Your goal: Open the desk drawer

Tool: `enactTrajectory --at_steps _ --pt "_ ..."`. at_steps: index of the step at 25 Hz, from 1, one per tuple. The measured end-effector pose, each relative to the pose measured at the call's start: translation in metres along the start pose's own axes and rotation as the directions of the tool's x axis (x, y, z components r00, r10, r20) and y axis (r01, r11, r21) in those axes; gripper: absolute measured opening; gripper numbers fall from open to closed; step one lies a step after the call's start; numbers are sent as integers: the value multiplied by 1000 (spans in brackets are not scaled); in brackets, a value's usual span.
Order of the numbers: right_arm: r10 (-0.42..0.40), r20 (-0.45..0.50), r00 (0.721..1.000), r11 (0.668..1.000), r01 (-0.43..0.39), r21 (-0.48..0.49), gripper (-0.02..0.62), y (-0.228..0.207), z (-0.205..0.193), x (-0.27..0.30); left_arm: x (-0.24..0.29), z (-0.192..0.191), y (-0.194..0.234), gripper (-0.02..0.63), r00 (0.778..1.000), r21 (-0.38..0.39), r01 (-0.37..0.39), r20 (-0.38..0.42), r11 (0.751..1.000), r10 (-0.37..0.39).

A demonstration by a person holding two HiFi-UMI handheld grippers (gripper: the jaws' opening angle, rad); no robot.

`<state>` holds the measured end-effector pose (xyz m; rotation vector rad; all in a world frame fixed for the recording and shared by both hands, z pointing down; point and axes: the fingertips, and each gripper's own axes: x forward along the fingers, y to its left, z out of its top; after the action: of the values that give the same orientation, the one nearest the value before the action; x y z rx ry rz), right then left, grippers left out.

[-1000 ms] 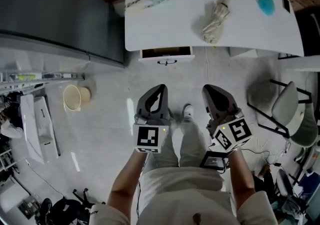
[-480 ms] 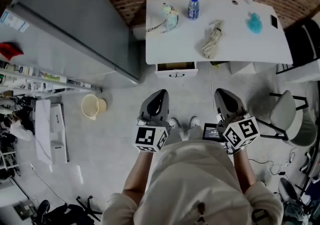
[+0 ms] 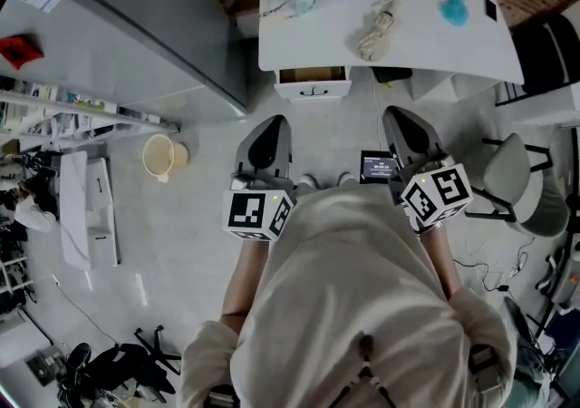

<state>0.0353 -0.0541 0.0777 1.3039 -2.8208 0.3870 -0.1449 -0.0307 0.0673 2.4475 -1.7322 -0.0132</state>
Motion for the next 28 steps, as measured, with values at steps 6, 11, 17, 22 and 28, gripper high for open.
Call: enactTrajectory --at_steps 6,11,17,22,28 --pt "-9 5 1000 1000 9 6 26 -3 -1 -13 -6 3 -11 8 1000 13 3 12 1000 -3" --pt "-14 9 1000 1000 14 6 26 -5 2 -24 -7 12 -13 8 1000 15 -6 29 1000 6" --pt "-15 15 1000 1000 15 -18 26 -4 12 -26 -6 19 -21 8 1000 16 0 29 1000 -1" --pt "-9 23 1000 1000 9 -20 26 -9 20 -23 -1 22 -21 8 1000 23 -7 29 1000 7" --pt "-11 17 1000 1000 11 -15 26 -19 23 -24 3 28 -19 8 999 21 -29 29 999 28"
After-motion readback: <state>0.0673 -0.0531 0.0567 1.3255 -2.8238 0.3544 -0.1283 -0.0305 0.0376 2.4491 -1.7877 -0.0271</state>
